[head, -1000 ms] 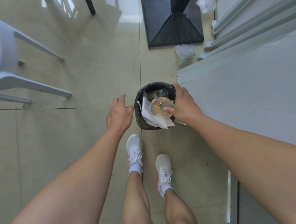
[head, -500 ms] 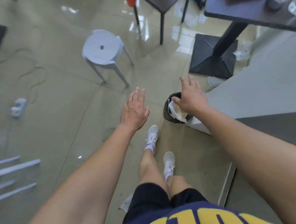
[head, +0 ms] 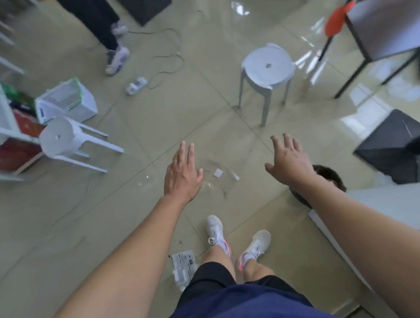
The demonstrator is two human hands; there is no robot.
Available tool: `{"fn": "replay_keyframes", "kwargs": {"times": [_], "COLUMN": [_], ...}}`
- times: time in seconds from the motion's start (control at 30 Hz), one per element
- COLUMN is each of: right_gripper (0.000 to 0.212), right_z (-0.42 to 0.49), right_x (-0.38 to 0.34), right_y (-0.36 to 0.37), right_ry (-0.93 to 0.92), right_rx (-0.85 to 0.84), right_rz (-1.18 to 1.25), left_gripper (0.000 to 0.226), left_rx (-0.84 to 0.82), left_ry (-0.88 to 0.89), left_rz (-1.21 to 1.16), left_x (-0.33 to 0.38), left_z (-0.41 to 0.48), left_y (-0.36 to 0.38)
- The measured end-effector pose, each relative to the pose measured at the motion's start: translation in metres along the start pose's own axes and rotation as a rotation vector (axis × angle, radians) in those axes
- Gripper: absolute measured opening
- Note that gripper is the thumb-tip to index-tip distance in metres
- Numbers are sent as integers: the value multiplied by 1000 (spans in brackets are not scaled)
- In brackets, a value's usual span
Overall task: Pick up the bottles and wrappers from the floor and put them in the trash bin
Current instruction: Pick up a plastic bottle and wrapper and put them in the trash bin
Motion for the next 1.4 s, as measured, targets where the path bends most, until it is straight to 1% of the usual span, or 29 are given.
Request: {"fn": "replay_keyframes", "kwargs": {"times": [0.13, 0.3, 0.43, 0.53, 0.67, 0.77, 0.9, 1.1, 1.23, 1.33, 1.4], "right_gripper": [86, 85, 83, 82, 84, 85, 87, 87, 85, 85, 84], "right_z": [8, 8, 6, 12, 40, 59, 72, 99, 125, 147, 160], "right_x": [-103, -230, -331, -400, -468, -501, -540, -587, -601, -609, -614], "right_y": [-3, 8, 27, 45, 63, 67, 72, 62, 60, 65, 68], "right_ry": [-174, -341, -442, -461, -368, -267, -154, -68, 25, 89, 135], "right_rx": [15, 3, 6, -1, -36, -49, -76, -22, -21, -17, -20], "right_rz": [-96, -212, -282, -301, -316, -324, -297, -185, -118, -68, -12], "left_gripper": [79, 80, 81, 82, 86, 90, 97, 97, 100, 100, 100], "left_rx": [64, 106, 145, 140, 82, 14, -20, 8, 14, -11, -60], "left_ry": [-150, -335, -459, -487, -453, -350, -158, 44, 117, 161, 182], "left_rz": [-79, -188, -271, -316, -326, -233, -178, -105, -33, 16, 39], "left_x": [-70, -174, -266, -332, -420, -467, -489, -513, -543, -566, -581], "left_z": [-23, -62, -87, -94, -87, -72, -20, 56, 94, 121, 139], "left_y": [-23, -29, -27, -23, -21, -31, -72, -139, -158, -162, -161]}}
Point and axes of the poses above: each hand's wrist, its own z-axis towards the middle knuckle, its own y-axis out of the palm, x = y × z, the point moved 10 cm from there along z, towards the middle knuckle, and after that the axes turned 5 degrees about -z, right-handed, at the moved point
